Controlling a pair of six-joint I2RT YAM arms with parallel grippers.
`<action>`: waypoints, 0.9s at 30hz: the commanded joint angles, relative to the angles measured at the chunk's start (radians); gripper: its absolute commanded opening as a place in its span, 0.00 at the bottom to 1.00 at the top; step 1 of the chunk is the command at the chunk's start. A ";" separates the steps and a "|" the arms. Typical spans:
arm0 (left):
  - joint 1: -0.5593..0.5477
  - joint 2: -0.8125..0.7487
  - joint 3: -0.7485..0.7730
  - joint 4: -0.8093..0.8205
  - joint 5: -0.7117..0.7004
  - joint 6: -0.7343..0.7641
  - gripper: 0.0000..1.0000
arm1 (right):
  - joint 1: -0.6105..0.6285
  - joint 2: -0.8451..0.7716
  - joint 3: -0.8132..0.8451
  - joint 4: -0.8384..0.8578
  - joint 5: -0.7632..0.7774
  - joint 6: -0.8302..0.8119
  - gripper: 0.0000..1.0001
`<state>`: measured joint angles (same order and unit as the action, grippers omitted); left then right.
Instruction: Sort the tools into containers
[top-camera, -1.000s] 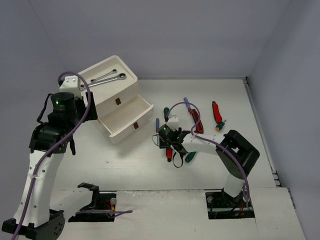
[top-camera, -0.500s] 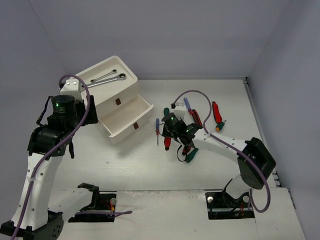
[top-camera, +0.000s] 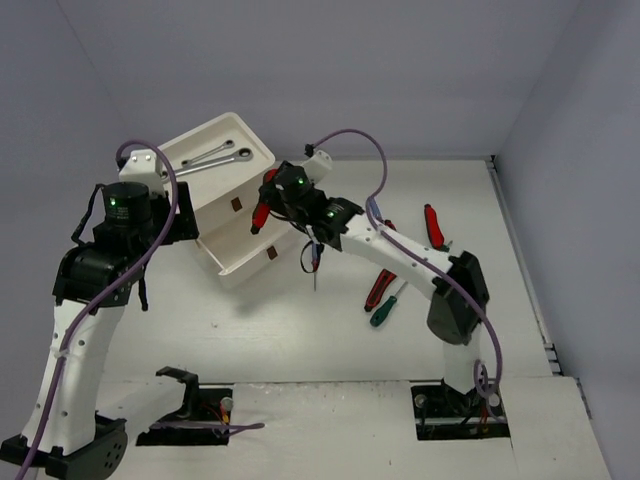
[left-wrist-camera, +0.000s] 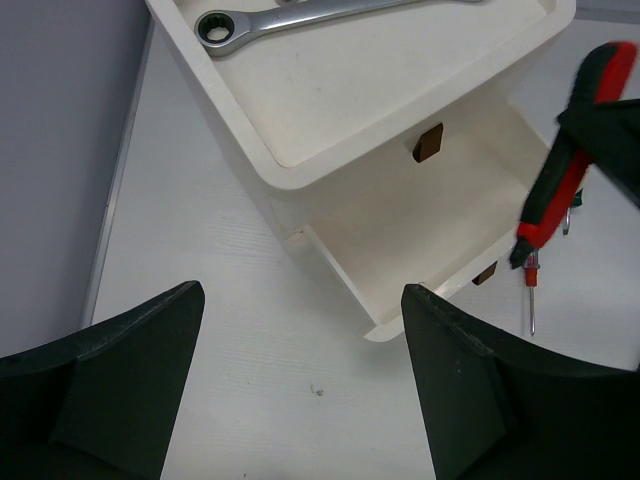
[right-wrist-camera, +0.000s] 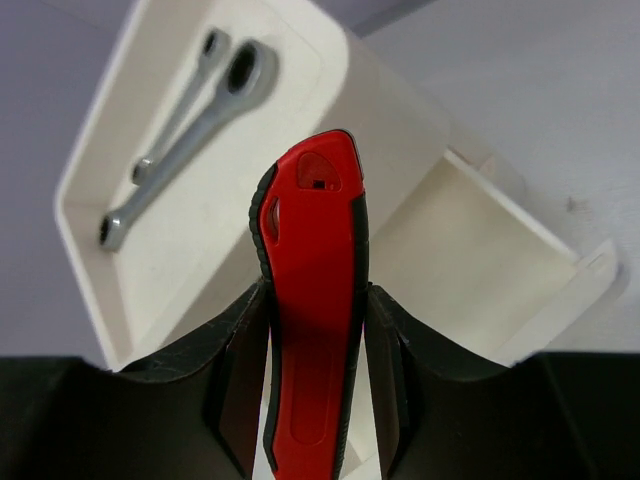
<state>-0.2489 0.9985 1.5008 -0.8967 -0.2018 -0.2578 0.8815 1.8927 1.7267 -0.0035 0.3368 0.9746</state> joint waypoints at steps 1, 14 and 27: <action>-0.010 0.005 0.048 0.030 0.007 -0.023 0.77 | 0.026 0.127 0.158 0.022 0.002 0.081 0.26; -0.023 0.017 0.063 0.030 0.012 -0.017 0.77 | 0.038 -0.038 -0.010 0.016 0.185 -0.234 0.64; -0.029 0.057 0.088 0.031 0.045 -0.029 0.76 | -0.147 -0.440 -0.659 -0.200 0.217 -0.217 0.70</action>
<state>-0.2695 1.0413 1.5421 -0.8970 -0.1718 -0.2688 0.7710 1.5320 1.1900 -0.1258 0.5221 0.7060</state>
